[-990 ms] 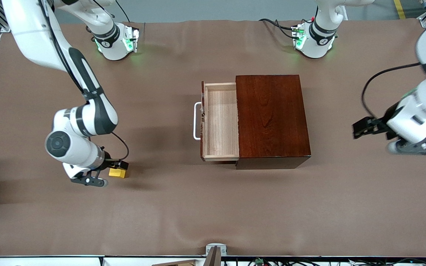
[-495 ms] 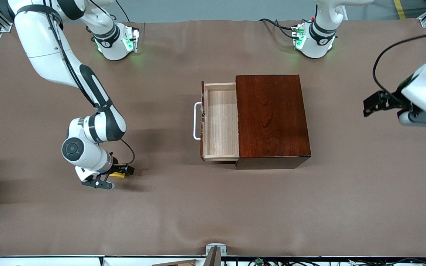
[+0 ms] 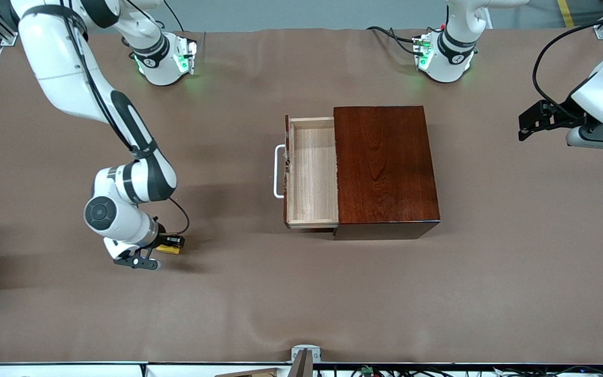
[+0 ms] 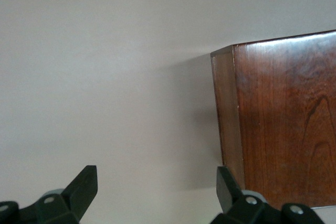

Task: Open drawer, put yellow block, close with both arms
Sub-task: 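Grasp the yellow cube with the right gripper while the left gripper withdraws, then carry the yellow cube with the right gripper over the open drawer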

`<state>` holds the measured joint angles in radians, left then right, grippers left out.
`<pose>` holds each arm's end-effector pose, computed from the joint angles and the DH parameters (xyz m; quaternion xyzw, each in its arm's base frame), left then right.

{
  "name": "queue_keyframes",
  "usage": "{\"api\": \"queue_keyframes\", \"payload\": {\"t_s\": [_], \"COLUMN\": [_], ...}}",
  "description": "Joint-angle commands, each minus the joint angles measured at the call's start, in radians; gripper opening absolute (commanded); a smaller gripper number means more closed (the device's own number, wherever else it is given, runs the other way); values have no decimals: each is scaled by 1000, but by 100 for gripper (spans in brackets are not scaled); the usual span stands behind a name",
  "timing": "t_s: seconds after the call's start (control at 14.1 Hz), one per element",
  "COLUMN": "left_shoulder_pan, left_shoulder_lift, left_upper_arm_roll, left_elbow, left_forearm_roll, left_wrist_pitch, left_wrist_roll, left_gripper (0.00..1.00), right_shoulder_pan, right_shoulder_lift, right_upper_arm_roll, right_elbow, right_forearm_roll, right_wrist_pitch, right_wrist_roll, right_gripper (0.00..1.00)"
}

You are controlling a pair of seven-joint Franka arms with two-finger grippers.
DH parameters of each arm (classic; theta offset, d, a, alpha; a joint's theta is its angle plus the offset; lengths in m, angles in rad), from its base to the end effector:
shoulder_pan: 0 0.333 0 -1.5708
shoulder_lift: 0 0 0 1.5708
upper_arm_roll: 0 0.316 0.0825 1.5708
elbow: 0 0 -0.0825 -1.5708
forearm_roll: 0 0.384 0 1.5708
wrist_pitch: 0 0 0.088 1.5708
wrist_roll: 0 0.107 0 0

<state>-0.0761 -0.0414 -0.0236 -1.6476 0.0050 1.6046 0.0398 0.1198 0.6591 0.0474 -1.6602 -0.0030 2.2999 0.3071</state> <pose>0.5412 -0.0539 0.6139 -0.9976 0.0698 0.0007 0.0030 0.6733 0.1099 0.2231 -0.9971 0.0737 0.0122 0.0109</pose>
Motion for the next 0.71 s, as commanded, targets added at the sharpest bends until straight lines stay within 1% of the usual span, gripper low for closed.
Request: {"api": "queue_keyframes", "payload": {"t_s": [0.0, 0.14, 0.28, 0.35, 0.49, 0.64], "left_shoulder_pan": [7, 7, 6, 3, -2, 2], "left_shoulder_lift": [-18, -20, -20, -20, -9, -6], "left_upper_arm_roll": [-4, -2, -9, -10, -10, -10], "left_elbow": [-9, -9, -9, -9, 6, 11], "left_forearm_roll": [-5, -13, -16, -17, -20, -19], "left_wrist_pitch": [-23, -25, -35, -40, -40, -43], "left_wrist_roll": [15, -23, -113, -117, -118, -97], "left_gripper": [100, 100, 100, 100, 100, 100], "right_shoulder_pan": [-5, 3, 30, 56, 121, 191], "right_shoulder_lift": [-210, -309, -323, -320, -320, -320], "right_upper_arm_roll": [11, 22, 41, 46, 48, 68], "right_elbow": [13, 71, 196, 256, 302, 307], "right_forearm_roll": [-18, -12, -2, 3, 14, 56], "right_wrist_pitch": [-248, -441, -616, -667, -706, -700], "right_wrist_roll": [-13, -37, -20, -10, 114, 222], "right_gripper": [0, 0, 0, 0, 0, 0]}}
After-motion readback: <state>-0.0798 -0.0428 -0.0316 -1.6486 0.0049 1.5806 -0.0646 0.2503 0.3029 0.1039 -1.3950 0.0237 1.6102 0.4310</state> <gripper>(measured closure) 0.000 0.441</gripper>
